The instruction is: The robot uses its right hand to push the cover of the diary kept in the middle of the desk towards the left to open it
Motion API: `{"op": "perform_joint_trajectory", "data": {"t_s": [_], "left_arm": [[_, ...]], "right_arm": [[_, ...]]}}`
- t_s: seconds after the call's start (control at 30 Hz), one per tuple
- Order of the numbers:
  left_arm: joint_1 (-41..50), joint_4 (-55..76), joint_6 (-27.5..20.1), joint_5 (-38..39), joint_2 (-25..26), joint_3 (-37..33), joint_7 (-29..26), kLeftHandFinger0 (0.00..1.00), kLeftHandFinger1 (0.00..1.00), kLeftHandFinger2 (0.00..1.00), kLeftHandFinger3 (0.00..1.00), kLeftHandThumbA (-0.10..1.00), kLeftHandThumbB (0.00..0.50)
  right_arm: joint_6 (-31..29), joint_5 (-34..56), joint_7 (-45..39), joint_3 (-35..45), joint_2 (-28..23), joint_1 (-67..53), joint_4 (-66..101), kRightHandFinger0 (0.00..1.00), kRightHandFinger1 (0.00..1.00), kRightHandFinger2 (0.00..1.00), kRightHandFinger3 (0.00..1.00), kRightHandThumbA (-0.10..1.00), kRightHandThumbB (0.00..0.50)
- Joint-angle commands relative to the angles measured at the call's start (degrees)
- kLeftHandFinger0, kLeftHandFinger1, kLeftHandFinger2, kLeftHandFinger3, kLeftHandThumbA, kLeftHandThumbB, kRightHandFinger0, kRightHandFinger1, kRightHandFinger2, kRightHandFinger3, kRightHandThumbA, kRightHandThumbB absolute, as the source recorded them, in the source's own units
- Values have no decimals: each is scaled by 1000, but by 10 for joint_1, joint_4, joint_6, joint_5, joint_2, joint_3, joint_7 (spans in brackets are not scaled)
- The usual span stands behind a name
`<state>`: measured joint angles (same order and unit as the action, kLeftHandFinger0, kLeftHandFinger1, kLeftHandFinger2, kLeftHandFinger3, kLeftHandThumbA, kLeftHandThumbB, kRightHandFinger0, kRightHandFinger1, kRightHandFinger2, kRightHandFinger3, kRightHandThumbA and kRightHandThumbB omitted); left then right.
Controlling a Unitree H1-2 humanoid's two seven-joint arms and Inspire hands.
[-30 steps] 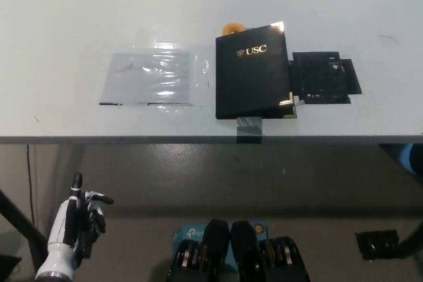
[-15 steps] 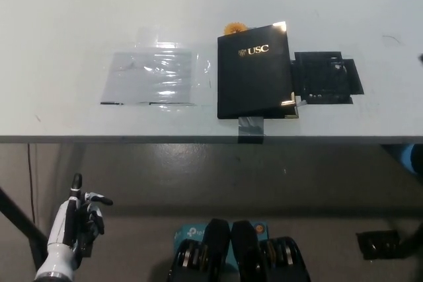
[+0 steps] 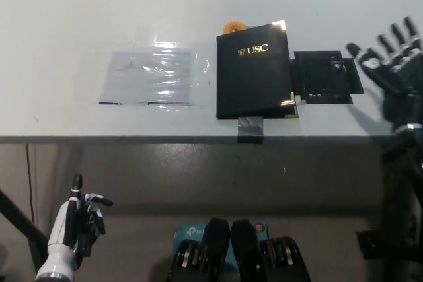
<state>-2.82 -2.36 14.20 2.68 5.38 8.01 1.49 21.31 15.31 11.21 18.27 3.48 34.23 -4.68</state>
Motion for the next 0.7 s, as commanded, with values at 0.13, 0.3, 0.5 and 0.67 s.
{"op": "perform_joint_trajectory", "data": {"t_s": [0.13, 0.3, 0.5, 0.67], "left_arm": [[-5, 13, -5, 0, 0, 2, -10, 21, 135, 138, 332, 1000, 498], [-8, 10, -6, 4, -2, 3, -9, 12, 146, 145, 337, 1000, 472], [-7, 12, -8, 5, -5, 3, -7, 23, 138, 129, 308, 1000, 485], [-7, 12, -3, 4, -6, 4, -8, 37, 148, 155, 335, 1000, 459]], "right_arm": [[10, 46, 50, 37, 64, 52, -54, 867, 912, 947, 1000, 1000, 217], [-12, 53, 66, 49, 101, 51, -78, 900, 931, 958, 1000, 1000, 233], [-32, 64, 72, 58, 126, 41, -106, 930, 976, 1000, 1000, 1000, 273], [-50, 65, 73, 57, 134, 43, -129, 897, 963, 994, 1000, 1000, 254]]}}
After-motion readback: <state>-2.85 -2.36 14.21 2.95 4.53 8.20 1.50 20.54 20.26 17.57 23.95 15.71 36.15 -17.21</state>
